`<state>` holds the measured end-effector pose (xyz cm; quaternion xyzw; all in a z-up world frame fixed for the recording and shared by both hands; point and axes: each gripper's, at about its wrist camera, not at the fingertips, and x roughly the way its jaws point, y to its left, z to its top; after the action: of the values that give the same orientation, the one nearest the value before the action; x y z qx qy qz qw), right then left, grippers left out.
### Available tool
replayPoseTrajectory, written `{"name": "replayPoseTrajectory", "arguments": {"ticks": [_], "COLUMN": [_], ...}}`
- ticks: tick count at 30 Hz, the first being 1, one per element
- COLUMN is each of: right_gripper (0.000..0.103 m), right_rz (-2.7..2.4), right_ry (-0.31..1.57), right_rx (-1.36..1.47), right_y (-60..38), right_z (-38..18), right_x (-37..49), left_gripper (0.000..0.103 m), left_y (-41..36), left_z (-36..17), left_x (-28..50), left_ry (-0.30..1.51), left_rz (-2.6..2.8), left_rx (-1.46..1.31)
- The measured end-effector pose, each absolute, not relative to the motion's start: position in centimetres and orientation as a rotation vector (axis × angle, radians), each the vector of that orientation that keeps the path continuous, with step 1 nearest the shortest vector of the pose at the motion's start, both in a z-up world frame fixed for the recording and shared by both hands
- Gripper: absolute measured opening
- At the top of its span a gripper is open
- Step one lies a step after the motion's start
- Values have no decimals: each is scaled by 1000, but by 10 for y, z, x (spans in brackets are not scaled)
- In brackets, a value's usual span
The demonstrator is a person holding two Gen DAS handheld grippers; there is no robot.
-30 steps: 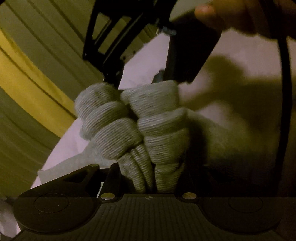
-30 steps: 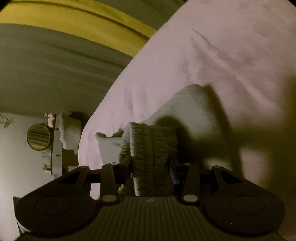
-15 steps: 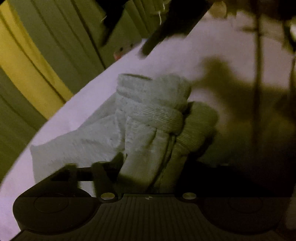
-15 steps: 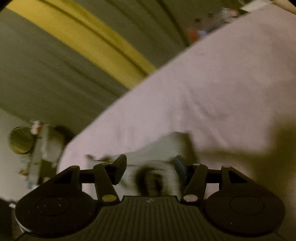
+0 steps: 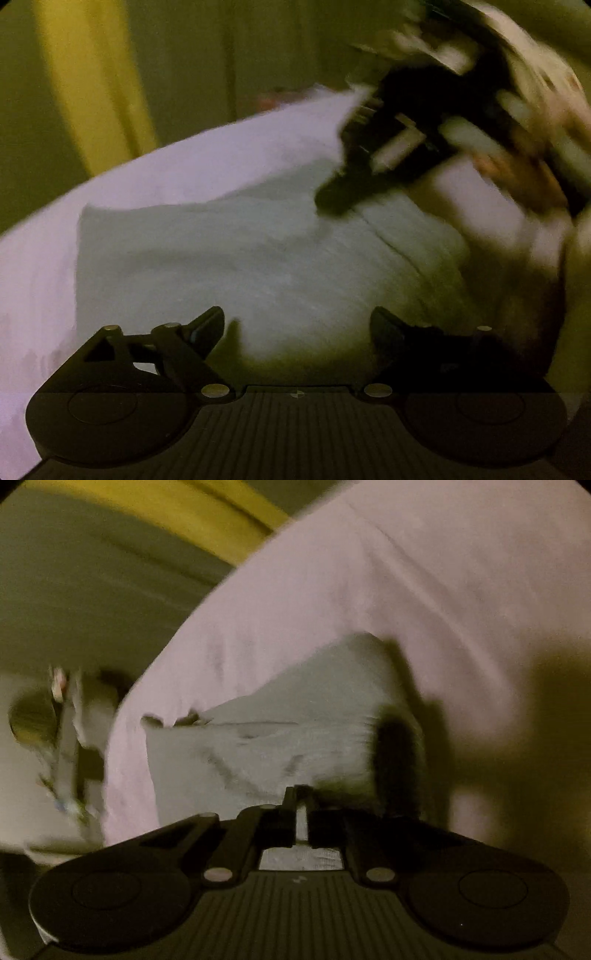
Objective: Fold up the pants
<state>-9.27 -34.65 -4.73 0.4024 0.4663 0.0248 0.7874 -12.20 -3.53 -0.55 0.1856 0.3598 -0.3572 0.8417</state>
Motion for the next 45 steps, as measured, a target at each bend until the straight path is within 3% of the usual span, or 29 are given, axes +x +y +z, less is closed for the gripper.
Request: {"name": "replayPoseTrajectory", "arguments": {"ticks": [1, 3, 4, 5, 6, 7, 8, 12, 14, 15, 16, 17, 20, 28, 35, 45], "right_gripper": [29, 42, 42, 41, 28, 4, 0, 0, 15, 41, 76, 86, 100, 100, 100, 100], "right_rz": [68, 116, 114, 99, 73, 36, -10, -81, -120, -145, -144, -144, -140, -25, 43, 162], "right_ry": [1001, 1006, 1027, 1069, 1097, 1113, 1109, 995, 914, 889, 864, 839, 733, 890, 995, 982], "right_rx": [832, 793, 764, 716, 676, 638, 602, 602, 518, 500, 503, 516, 573, 644, 808, 799], "right_y": [-336, -321, -314, -307, -307, -304, -309, -323, -317, -319, -319, -322, -339, -358, -386, -407], "right_z": [-41, -36, -38, -43, -49, -52, -53, -32, -12, -6, -2, -1, 0, -53, -88, -104], "right_x": [-88, -72, -65, -56, -49, -44, -42, -57, -72, -84, -95, -105, -145, -142, -134, -129], "left_gripper": [92, 92, 92, 92, 92, 92, 92, 93, 94, 95, 95, 95, 96, 96, 95, 96], "left_y": [-29, -22, -20, -17, -16, -19, -16, 6, 17, 21, 21, 23, 38, 76, 92, 76], "left_z": [-3, 0, 1, -2, -4, -7, -11, -5, 0, 3, -2, -3, 6, -6, -43, -82], "left_x": [-109, -89, -81, -73, -70, -64, -62, -63, -60, -61, -54, -50, -38, 18, 73, 95], "left_ry": [775, 792, 806, 831, 854, 880, 899, 893, 883, 874, 865, 859, 862, 909, 1107, 1280], "left_rz": [-719, -664, -657, -646, -627, -591, -558, -537, -538, -546, -555, -559, -569, -659, -785, -1015], "left_rx": [362, 323, 308, 304, 311, 326, 345, 329, 315, 308, 301, 294, 278, 111, -93, -185]}}
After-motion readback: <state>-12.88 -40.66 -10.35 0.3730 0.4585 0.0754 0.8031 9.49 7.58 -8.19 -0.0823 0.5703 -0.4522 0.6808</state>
